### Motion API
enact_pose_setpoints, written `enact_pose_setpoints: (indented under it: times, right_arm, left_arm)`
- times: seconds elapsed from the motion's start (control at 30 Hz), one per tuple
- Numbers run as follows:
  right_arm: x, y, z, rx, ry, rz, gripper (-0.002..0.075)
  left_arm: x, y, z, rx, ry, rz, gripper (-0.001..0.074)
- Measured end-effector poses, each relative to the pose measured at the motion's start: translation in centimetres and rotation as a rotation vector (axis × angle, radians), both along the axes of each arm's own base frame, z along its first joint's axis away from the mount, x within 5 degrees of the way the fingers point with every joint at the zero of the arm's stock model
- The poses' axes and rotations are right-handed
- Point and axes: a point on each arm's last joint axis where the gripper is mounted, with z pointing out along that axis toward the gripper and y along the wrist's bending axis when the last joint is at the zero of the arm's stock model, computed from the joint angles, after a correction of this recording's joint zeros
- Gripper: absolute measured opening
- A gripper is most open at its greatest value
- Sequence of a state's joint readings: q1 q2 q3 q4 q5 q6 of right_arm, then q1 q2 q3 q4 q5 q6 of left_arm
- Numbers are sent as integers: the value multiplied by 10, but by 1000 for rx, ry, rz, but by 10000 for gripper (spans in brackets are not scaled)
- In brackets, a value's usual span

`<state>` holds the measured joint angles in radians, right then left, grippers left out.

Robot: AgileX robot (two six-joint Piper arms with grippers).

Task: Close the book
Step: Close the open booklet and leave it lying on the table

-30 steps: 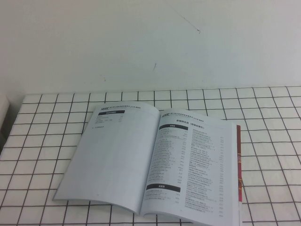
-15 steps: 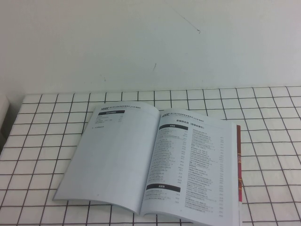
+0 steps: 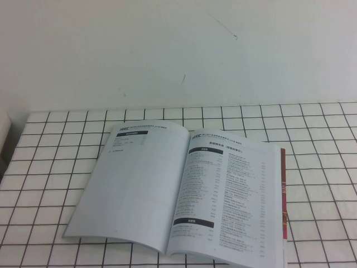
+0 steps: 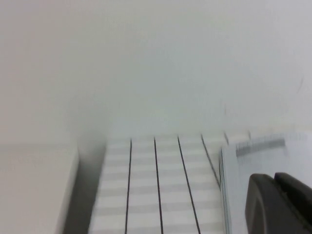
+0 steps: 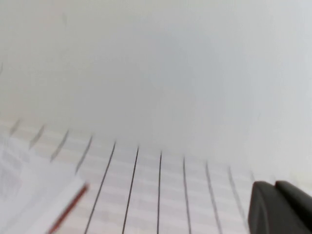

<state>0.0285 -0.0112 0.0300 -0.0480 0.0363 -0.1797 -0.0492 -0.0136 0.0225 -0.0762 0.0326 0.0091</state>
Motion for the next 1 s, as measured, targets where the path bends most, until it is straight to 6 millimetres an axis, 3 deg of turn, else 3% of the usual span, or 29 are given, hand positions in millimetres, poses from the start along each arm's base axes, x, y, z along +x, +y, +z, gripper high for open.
enact_pose_setpoints:
  times: [0.23,0.47,0.57,0.7,0.87,1.0]
  right_arm:
    - [-9,1,43,40,-489,25,-3]
    - [-20,1,60,101,-706,45,-3]
    - [-18,0,58,119,-674,41,-3]
    - [-14,0,67,116,-473,27,-3]
    - [-20,0,105,112,-283,14,-3]
    - [-5,0,131,117,-69,4,-3]
  left_arm:
    - [-9,3,39,-24,-448,29,-4]
    - [-21,5,58,-37,-691,46,-4]
    - [-22,6,59,-54,-706,53,-4]
    - [-17,5,64,-66,-545,38,-4]
    - [-27,3,111,-41,-431,11,-4]
    - [-14,-1,145,-8,-203,-14,-4]
